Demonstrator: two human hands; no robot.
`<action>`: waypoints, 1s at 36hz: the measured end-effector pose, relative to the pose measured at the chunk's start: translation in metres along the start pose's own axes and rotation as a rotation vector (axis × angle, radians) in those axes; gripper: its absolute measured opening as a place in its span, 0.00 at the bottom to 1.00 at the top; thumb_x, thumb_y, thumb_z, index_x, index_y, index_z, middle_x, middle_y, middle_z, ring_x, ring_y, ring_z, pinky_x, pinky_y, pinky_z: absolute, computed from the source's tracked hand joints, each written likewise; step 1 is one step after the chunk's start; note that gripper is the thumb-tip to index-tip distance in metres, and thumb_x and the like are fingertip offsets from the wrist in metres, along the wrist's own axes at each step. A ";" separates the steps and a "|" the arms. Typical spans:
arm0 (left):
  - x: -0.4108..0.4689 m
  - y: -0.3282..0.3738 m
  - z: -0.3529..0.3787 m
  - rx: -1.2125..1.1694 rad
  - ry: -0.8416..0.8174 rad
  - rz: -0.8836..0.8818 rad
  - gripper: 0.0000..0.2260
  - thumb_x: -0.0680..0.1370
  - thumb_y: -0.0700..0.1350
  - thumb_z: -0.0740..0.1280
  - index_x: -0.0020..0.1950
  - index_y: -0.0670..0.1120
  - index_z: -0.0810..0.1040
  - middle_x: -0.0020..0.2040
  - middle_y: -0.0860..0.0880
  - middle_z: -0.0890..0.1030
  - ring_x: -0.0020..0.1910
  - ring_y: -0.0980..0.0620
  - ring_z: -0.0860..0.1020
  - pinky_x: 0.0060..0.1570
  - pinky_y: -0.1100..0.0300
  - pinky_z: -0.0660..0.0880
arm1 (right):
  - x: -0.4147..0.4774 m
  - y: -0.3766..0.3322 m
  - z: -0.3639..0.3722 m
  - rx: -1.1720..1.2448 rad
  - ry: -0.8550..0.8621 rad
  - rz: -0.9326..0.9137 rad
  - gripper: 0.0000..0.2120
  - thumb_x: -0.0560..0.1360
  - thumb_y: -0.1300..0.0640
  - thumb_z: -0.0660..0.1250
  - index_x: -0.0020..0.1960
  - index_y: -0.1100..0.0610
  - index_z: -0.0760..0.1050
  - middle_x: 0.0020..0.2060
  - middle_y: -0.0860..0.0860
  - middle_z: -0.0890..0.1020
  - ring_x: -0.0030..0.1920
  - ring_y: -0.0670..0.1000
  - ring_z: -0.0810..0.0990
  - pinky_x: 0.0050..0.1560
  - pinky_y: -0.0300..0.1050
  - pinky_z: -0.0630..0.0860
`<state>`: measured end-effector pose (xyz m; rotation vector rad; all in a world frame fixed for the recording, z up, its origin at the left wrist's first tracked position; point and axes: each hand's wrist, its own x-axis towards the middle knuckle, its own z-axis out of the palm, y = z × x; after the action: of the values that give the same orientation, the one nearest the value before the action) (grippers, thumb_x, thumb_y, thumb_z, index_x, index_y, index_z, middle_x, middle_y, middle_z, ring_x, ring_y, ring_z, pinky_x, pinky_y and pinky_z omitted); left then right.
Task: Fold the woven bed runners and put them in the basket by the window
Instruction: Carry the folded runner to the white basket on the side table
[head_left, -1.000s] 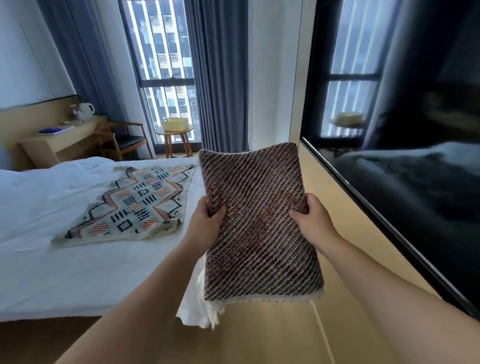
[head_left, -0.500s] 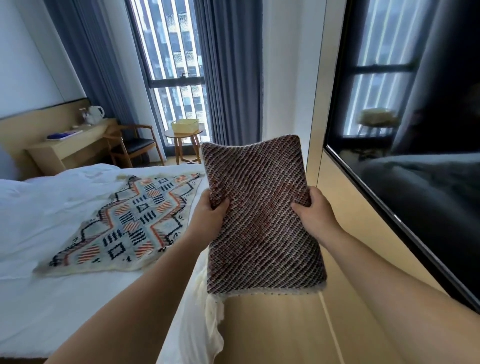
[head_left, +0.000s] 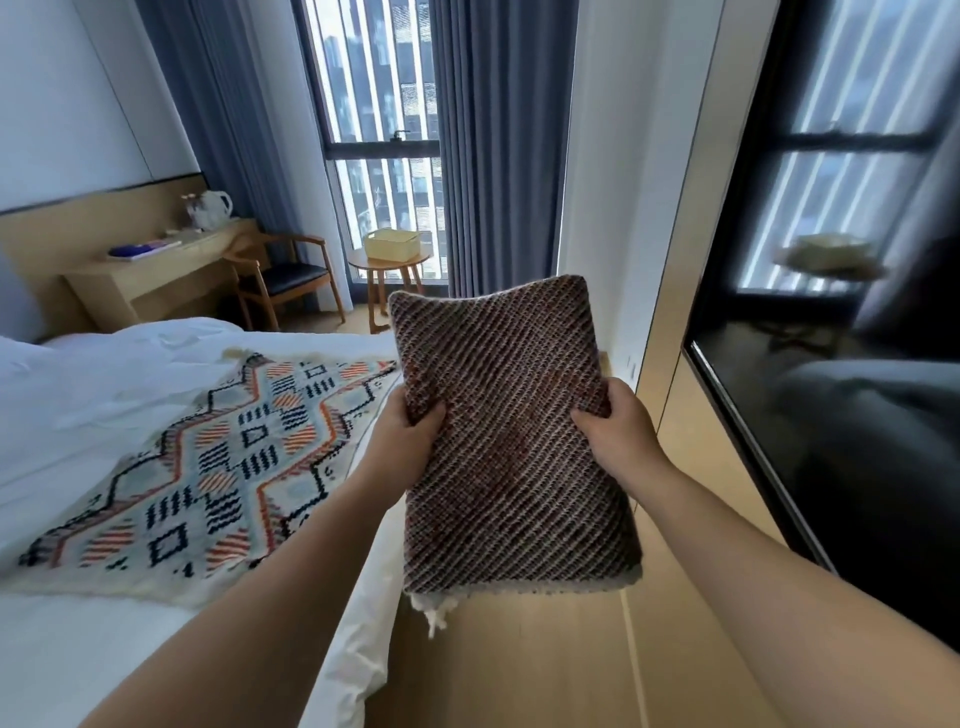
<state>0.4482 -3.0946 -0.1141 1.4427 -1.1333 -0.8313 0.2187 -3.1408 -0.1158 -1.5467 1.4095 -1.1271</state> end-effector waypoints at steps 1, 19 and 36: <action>0.011 -0.001 0.004 0.003 -0.001 0.001 0.15 0.79 0.46 0.66 0.64 0.51 0.70 0.57 0.51 0.78 0.56 0.50 0.77 0.62 0.49 0.72 | 0.012 0.003 0.001 0.000 -0.002 0.002 0.18 0.77 0.58 0.66 0.66 0.55 0.70 0.55 0.49 0.78 0.54 0.51 0.77 0.55 0.45 0.74; 0.296 -0.038 0.038 -0.013 -0.098 0.012 0.13 0.79 0.46 0.66 0.62 0.50 0.69 0.57 0.50 0.78 0.56 0.50 0.77 0.57 0.55 0.72 | 0.268 0.023 0.067 -0.035 0.068 0.034 0.16 0.76 0.59 0.68 0.63 0.54 0.71 0.54 0.49 0.77 0.54 0.51 0.77 0.55 0.44 0.72; 0.536 -0.052 0.076 0.038 -0.120 0.028 0.11 0.79 0.45 0.65 0.60 0.53 0.68 0.55 0.51 0.78 0.54 0.51 0.76 0.56 0.55 0.73 | 0.497 0.044 0.115 -0.042 0.090 0.026 0.07 0.76 0.60 0.68 0.50 0.51 0.72 0.44 0.43 0.76 0.46 0.47 0.75 0.46 0.41 0.69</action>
<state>0.5515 -3.6287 -0.1327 1.4203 -1.2637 -0.8904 0.3160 -3.6430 -0.1351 -1.5189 1.5176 -1.1712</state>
